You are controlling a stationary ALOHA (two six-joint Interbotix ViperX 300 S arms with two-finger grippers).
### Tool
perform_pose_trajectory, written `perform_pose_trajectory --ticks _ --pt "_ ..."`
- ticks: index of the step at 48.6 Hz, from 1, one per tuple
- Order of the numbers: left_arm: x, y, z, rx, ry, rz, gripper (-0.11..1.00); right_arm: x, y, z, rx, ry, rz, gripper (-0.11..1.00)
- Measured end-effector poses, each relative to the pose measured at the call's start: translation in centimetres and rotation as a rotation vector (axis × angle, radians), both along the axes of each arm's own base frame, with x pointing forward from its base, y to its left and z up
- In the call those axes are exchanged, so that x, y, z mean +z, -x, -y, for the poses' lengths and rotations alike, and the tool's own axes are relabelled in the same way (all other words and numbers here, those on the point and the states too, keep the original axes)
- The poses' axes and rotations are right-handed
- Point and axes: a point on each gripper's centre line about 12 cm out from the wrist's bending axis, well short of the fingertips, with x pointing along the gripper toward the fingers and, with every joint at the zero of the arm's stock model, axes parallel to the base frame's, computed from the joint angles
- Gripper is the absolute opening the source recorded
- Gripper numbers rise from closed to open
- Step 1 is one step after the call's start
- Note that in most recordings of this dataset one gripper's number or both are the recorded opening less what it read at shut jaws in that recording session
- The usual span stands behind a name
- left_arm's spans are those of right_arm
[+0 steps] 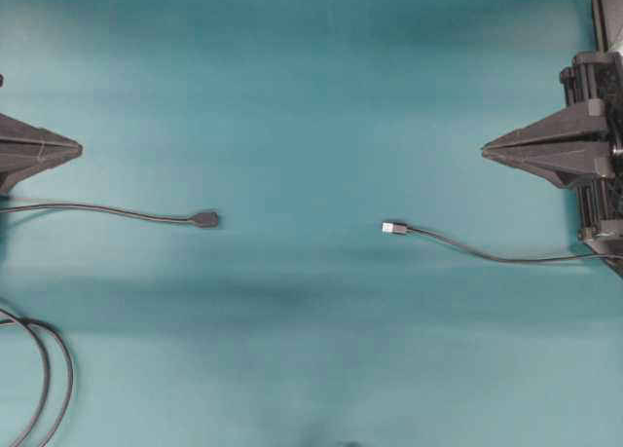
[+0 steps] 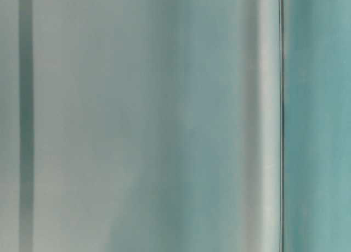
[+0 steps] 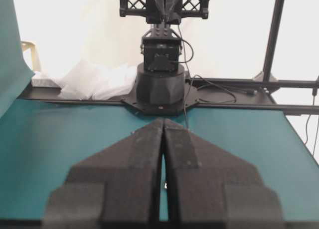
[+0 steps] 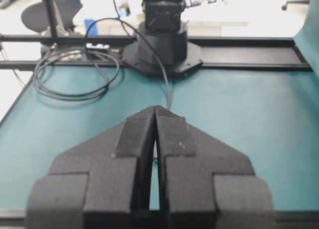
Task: Insert the USB using both arms.
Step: 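Move both grippers down over the cable ends, left to socket, right to plug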
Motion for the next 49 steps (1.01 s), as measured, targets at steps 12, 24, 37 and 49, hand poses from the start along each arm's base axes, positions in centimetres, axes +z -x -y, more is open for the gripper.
perform_pose_trajectory --ticks 12,24,37,49 --pt "-0.9 -0.8 1.5 -0.071 -0.026 -0.191 0.06 -0.3 -0.2 -0.5 0.024 0.013 -0.084 0.0" --pt "-2.2 -1.5 1.6 -0.083 -0.075 -0.365 0.06 -1.5 -0.2 -0.7 0.032 0.003 -0.334 0.0" --pt "-4.4 -2.4 1.7 -0.086 -0.079 -0.485 0.06 -4.2 -1.1 -0.7 0.008 -0.103 -0.53 0.0" --pt "-6.1 -3.1 1.7 -0.086 -0.077 -0.563 0.09 -7.2 -2.5 -0.7 -0.015 -0.15 -0.673 0.0"
